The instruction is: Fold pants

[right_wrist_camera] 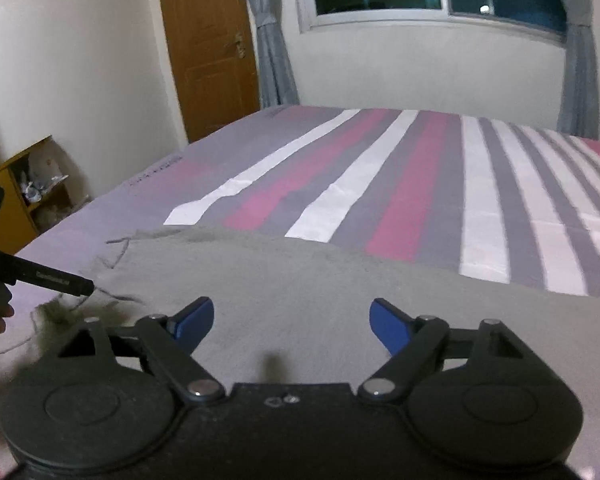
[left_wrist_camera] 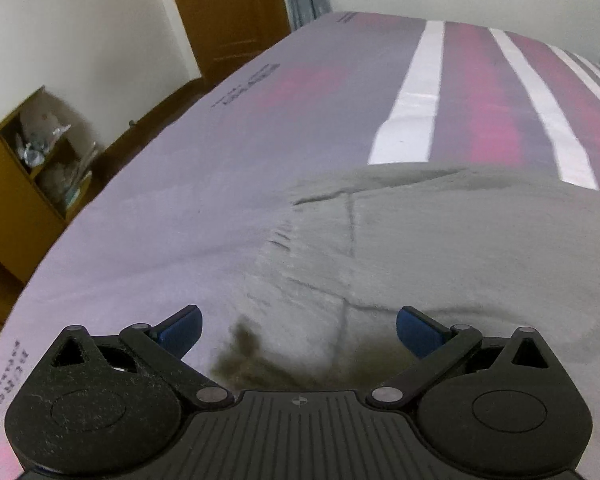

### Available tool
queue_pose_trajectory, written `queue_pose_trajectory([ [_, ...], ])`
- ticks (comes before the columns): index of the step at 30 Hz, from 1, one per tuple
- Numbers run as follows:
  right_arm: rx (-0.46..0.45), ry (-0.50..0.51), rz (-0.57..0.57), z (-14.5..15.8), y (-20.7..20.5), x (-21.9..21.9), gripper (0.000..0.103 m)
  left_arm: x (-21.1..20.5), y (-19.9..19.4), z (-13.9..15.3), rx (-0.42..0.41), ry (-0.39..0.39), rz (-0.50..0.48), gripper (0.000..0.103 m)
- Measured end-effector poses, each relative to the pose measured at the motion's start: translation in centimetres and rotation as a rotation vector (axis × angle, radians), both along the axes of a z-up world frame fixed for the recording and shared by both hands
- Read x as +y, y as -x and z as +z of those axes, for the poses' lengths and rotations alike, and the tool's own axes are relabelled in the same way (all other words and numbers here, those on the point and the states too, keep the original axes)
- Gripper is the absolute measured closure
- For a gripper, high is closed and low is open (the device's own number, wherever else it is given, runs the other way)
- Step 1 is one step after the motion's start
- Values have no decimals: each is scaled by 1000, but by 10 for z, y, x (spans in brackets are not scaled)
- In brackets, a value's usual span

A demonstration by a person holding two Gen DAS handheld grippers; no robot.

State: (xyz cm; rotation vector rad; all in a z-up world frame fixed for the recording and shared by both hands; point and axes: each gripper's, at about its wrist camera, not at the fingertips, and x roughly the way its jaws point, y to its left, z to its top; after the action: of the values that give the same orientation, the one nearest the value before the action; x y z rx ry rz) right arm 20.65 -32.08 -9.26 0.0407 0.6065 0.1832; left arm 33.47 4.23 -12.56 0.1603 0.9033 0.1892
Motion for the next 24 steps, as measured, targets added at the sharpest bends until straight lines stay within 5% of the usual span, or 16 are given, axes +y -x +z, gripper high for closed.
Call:
queue_pose_trajectory([
  [9,59,38,81,-34,-83,5,33,23,-47,-34,56,133,-41,3],
  [14,65,61,99,-39,-116,3,34,18,-56,-44,54,141,-95,6],
  [19,110,98,117,-45,-148,-2,34,14,-58,-44,50,162,-119,24],
  [22,174,84,154,-54,-162,-3,45,10,-56,-39,48,162,-122,33],
  [24,191,85,198,-56,-161,1,70,10,-51,-35,48,165,-114,40],
])
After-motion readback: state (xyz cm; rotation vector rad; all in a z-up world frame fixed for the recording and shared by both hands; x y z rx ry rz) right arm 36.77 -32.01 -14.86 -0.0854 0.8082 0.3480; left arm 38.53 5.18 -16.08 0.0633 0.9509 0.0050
